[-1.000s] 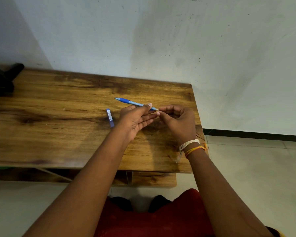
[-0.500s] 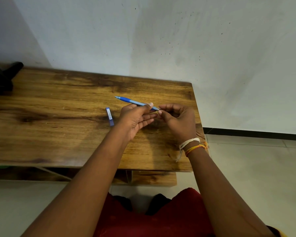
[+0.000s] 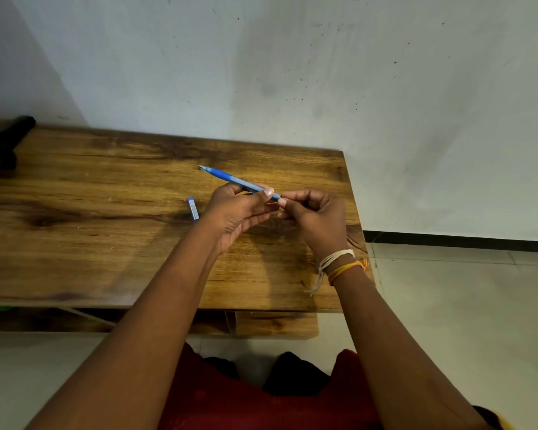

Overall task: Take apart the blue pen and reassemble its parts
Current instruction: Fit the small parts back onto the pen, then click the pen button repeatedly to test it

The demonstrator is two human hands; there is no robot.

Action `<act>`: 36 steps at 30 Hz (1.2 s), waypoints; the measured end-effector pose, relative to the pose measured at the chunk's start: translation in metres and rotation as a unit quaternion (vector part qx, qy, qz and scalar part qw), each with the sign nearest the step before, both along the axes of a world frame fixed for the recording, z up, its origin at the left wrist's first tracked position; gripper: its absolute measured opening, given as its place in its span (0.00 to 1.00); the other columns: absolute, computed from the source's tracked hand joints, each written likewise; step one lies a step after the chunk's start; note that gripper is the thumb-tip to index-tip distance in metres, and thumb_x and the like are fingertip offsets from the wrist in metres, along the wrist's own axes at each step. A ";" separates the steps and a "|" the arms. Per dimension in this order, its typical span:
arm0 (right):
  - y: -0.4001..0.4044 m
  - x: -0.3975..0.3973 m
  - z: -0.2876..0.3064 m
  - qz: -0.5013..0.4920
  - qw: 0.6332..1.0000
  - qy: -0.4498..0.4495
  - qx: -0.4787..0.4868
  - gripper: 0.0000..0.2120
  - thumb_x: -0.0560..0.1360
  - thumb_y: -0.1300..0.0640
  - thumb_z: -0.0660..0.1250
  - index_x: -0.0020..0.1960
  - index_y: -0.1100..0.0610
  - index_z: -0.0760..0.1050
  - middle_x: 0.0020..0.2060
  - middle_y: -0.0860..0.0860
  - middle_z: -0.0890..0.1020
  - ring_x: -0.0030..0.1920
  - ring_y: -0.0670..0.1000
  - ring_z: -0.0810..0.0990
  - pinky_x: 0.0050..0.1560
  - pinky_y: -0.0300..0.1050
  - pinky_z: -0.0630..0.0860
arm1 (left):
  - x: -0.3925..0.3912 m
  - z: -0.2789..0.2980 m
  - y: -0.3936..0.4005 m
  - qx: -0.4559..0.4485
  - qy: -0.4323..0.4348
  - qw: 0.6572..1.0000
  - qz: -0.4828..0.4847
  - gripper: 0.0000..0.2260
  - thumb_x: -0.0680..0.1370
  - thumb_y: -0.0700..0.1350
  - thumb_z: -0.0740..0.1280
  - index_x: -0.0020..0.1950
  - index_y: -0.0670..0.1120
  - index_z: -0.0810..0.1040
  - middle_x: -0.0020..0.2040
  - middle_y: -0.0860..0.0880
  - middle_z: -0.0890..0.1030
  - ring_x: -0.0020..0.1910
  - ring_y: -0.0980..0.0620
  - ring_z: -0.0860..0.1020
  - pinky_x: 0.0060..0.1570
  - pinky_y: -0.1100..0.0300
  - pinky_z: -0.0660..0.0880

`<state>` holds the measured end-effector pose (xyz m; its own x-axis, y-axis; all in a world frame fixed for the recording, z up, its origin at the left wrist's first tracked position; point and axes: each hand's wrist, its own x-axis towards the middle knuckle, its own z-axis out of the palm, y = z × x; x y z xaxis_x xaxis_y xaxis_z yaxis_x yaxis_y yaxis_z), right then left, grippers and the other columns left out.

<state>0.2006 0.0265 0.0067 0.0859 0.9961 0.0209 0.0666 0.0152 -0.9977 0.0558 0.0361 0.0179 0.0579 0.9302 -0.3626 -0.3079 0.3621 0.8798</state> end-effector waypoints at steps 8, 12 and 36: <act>0.002 -0.005 0.002 -0.009 0.992 0.110 -0.066 0.09 0.71 0.67 0.72 0.51 0.63 0.81 0.41 0.58 0.85 0.38 0.50 0.85 0.41 0.44 0.83 | 0.001 -0.001 -0.003 -0.018 -0.007 1.000 0.007 0.05 0.73 0.42 0.72 0.48 0.46 0.82 0.53 0.42 0.84 0.54 0.44 0.82 0.55 0.49 0.78; 0.001 -0.005 0.006 -0.015 0.972 0.217 -0.092 0.04 0.73 0.67 0.70 0.49 0.64 0.80 0.36 0.56 0.82 0.33 0.48 0.82 0.37 0.40 0.82 | 0.000 0.001 -0.001 -0.038 -0.034 0.999 0.009 0.06 0.74 0.47 0.71 0.49 0.49 0.81 0.45 0.50 0.85 0.45 0.50 0.83 0.47 0.56 0.78; 0.000 -0.011 0.021 -0.056 0.994 -0.011 0.090 0.06 0.79 0.63 0.62 0.55 0.58 0.75 0.50 0.55 0.84 0.53 0.49 0.83 0.53 0.48 0.80 | 0.004 -0.003 -0.006 -0.135 -0.070 0.983 -0.101 0.09 0.76 0.50 0.67 0.48 0.45 0.81 0.40 0.49 0.86 0.37 0.54 0.83 0.40 0.61 0.78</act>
